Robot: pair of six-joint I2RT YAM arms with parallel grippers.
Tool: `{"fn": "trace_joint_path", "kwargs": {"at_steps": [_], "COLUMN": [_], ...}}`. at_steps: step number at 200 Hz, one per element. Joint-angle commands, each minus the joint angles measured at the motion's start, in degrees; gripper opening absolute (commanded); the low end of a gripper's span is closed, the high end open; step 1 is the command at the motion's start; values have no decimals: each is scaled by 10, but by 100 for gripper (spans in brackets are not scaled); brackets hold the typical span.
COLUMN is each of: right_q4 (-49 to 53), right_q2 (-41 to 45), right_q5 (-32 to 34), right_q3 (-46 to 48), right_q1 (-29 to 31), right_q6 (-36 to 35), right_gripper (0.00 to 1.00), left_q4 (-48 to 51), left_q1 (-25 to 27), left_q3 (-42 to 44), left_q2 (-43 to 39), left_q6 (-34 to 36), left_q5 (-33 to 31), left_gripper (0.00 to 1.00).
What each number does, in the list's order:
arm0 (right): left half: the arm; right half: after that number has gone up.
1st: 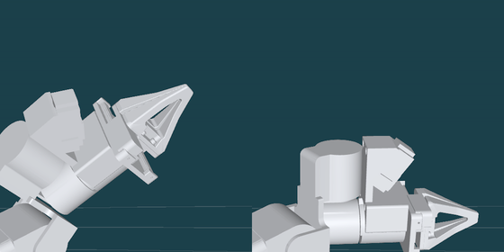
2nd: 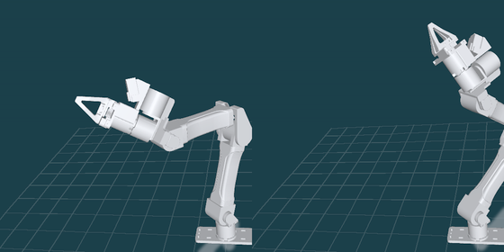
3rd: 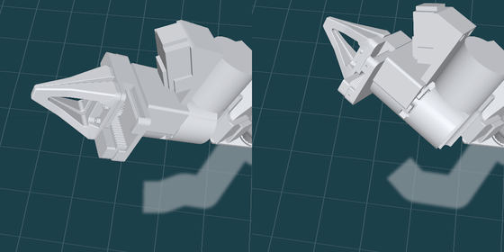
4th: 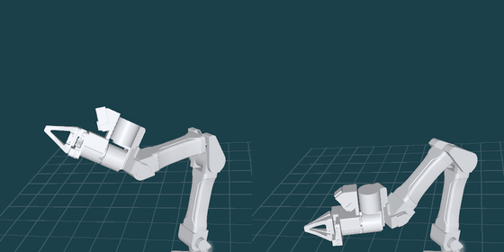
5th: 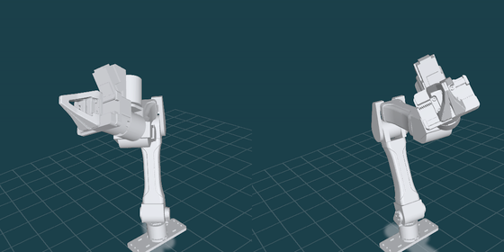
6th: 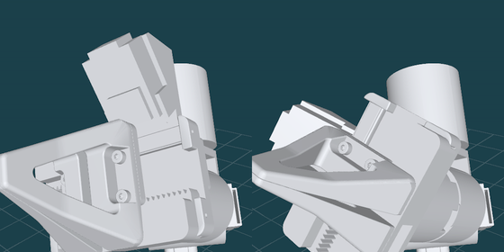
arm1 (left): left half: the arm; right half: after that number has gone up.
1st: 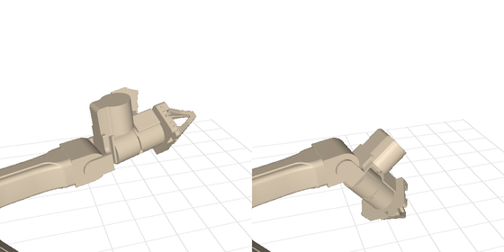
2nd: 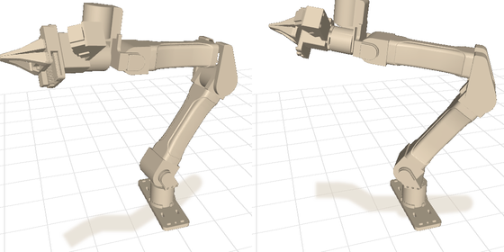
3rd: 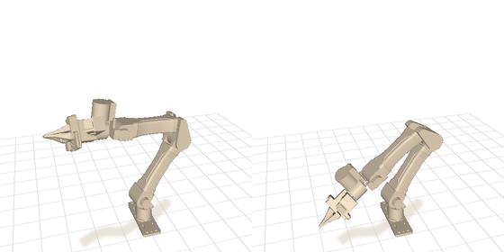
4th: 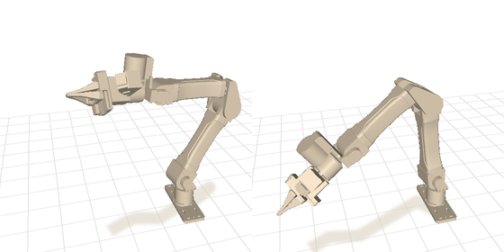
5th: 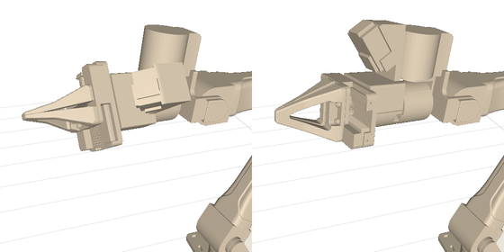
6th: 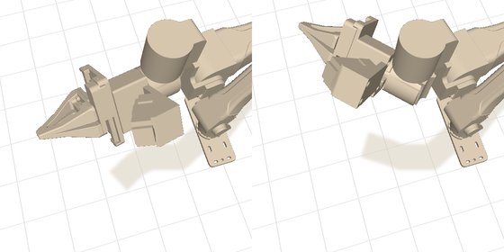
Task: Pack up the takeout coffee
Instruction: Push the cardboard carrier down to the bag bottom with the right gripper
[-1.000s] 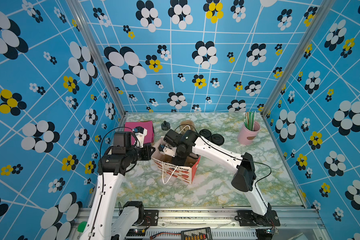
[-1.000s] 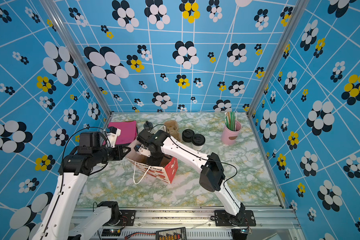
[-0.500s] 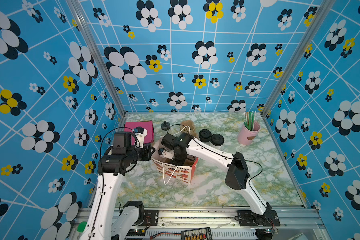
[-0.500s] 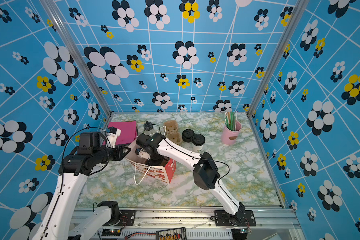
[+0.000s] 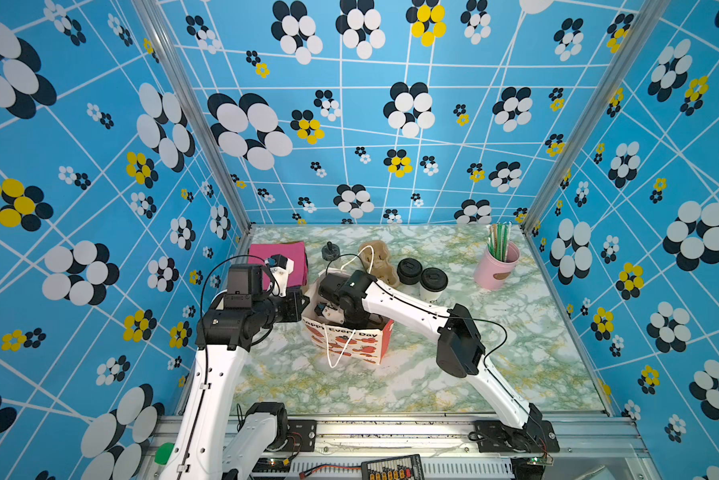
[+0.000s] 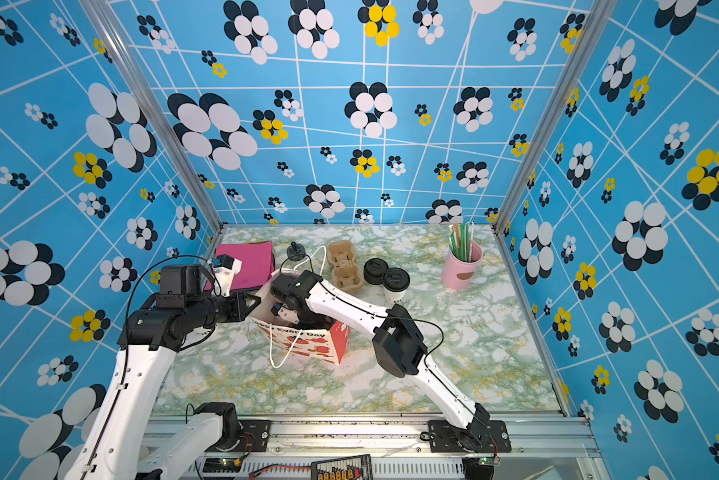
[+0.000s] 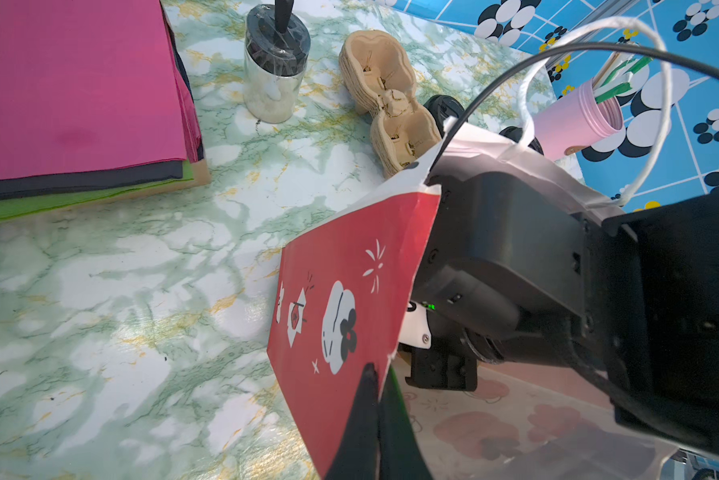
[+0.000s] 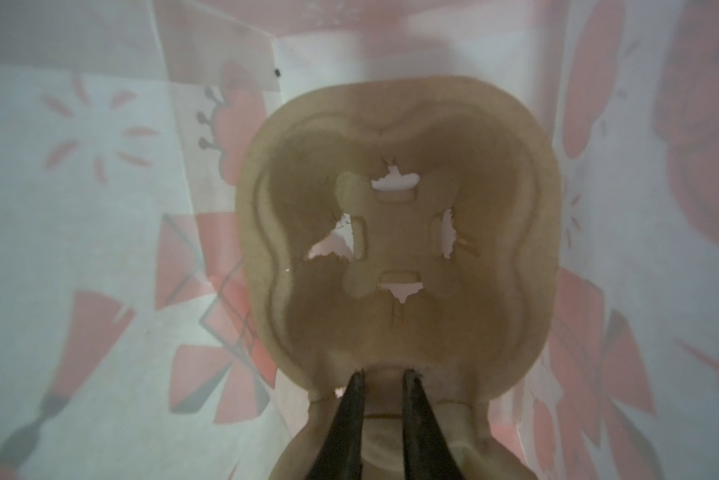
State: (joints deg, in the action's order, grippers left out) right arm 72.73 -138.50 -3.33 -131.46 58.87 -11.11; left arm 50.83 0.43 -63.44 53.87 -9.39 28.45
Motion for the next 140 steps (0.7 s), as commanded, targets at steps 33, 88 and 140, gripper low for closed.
{"fn": "trace_joint_path", "kwargs": {"at_steps": [33, 88, 140], "right_q4": [30, 35, 46], "right_q2": [-45, -59, -63], "right_q5": [12, 16, 19], "right_q3": [-7, -17, -33], "right_q1": [2, 4, 7], "right_q6": [12, 13, 9], "right_gripper": [20, 22, 27], "left_q4": [-21, -20, -14], "left_q1": [-3, -2, -3], "left_q3": [0, 2, 4], "left_q2": [-10, -12, -14], "left_q6": [9, 9, 10], "left_q5": [9, 8, 5], "left_gripper": [0, 0, 0]}}
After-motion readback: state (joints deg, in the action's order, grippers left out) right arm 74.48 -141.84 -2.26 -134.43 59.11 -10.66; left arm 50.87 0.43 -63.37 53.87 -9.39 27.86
